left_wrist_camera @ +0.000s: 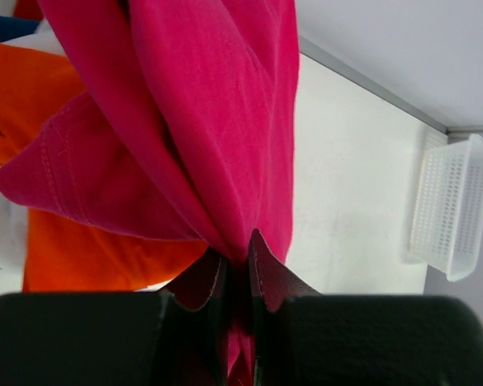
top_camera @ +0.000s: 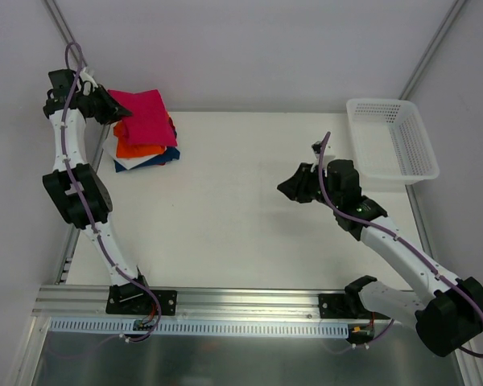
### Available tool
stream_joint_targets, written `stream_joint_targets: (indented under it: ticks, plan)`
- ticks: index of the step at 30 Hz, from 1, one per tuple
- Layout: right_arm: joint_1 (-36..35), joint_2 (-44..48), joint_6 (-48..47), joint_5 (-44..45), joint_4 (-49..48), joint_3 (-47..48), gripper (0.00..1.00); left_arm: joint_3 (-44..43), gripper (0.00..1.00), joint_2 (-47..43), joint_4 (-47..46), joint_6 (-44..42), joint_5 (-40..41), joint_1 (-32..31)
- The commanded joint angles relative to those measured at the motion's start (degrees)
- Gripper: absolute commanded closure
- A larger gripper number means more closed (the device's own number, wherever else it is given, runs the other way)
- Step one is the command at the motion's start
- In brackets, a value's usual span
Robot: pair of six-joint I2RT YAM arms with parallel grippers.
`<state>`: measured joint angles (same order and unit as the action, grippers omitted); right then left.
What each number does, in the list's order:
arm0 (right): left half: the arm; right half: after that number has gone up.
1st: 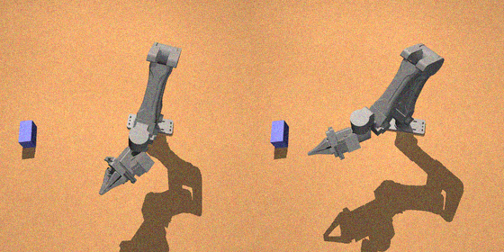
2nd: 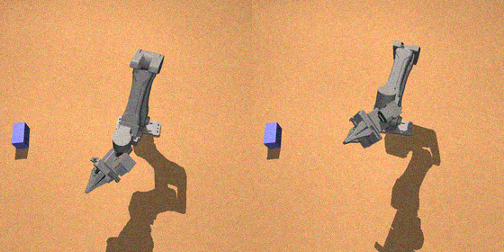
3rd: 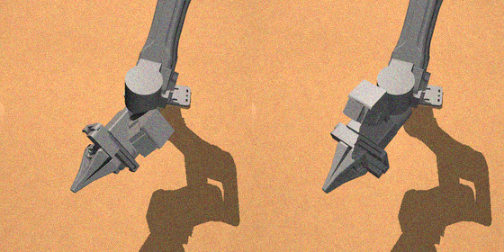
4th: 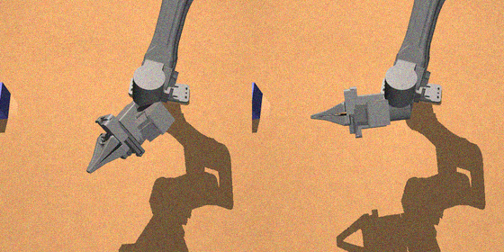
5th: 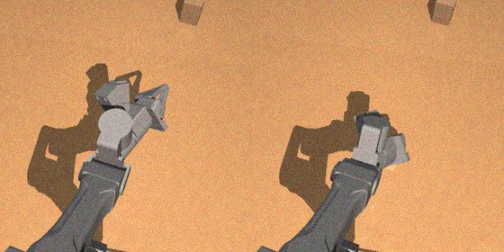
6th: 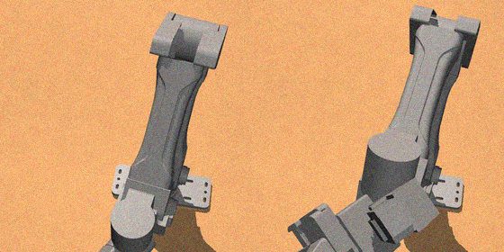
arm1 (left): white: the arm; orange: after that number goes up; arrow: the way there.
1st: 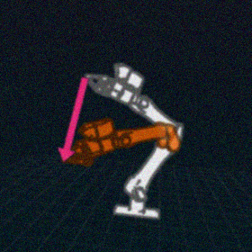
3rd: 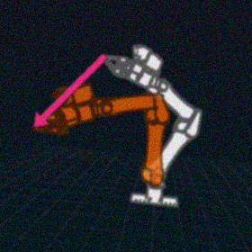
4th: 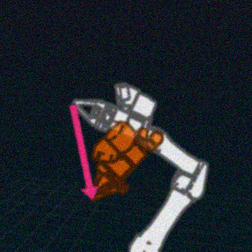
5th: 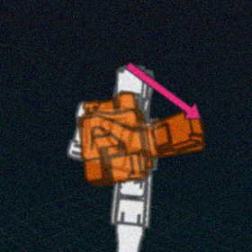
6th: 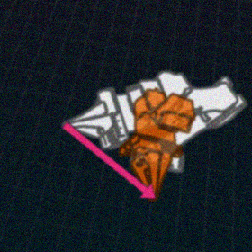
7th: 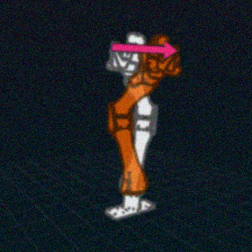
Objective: Fold and stack the t-shirts
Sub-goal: Neatly place the folded tshirt to the corner
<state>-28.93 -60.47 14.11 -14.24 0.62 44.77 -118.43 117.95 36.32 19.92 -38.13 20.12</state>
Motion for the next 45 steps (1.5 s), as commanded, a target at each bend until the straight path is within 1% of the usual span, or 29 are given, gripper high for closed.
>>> stream_joint_targets:
  ticks: [1, 10, 16, 27, 33, 35, 36, 37, 38, 39, 45]
  plan:
    - [-0.25, 1.75, 0.22, -1.23, -2.21, -0.48, 0.74, -0.57, 1.00, -1.23, 0.24, -2.96, 4.98, 0.27]
    - [-0.34, 3.25, 0.22, -1.84, -1.94, -1.71, 0.74, -1.10, 1.00, 3.07, 2.00, -4.37, 13.16, 0.62]
    - [-0.34, 4.39, 0.22, -2.11, -1.59, -2.50, 0.74, -1.98, 1.00, 6.06, 2.79, -4.45, 16.94, 1.24]
    - [-0.34, 5.71, 0.48, -2.11, -1.06, -4.43, 0.74, -9.62, 1.00, 12.91, 3.94, -4.81, 20.29, 1.41]
    - [-0.34, 5.54, 0.57, -2.02, -0.97, -4.87, 0.74, -10.85, 1.00, 15.38, 4.20, -4.54, 20.11, 1.50]
    - [-0.34, 5.36, 0.57, -2.02, -1.06, -4.78, 0.74, -10.77, 0.89, 15.55, 4.20, -4.37, 20.29, 1.50]
    - [-0.43, 5.19, 0.66, -2.11, -1.06, -4.78, 0.74, -10.77, 0.73, 15.64, 4.20, -4.28, 20.11, 1.68]
    - [-0.34, 5.10, 0.74, -2.11, -1.15, -4.70, 0.74, -10.68, 0.62, 15.56, 4.20, -4.10, 19.94, 1.59]
    - [-0.34, 5.10, 0.74, -2.19, -1.06, -4.78, 0.74, -10.42, 0.43, 15.38, 4.20, -4.02, 20.11, 1.59]
    - [-0.34, 5.10, 0.83, -2.20, -1.06, -4.78, 0.74, -10.33, 0.02, 15.29, 4.20, -3.93, 20.11, 1.59]
    - [-0.34, 5.97, 1.01, -2.11, -1.24, -5.66, 0.74, -8.84, 0.01, 12.84, 4.20, -3.49, 20.99, 1.68]
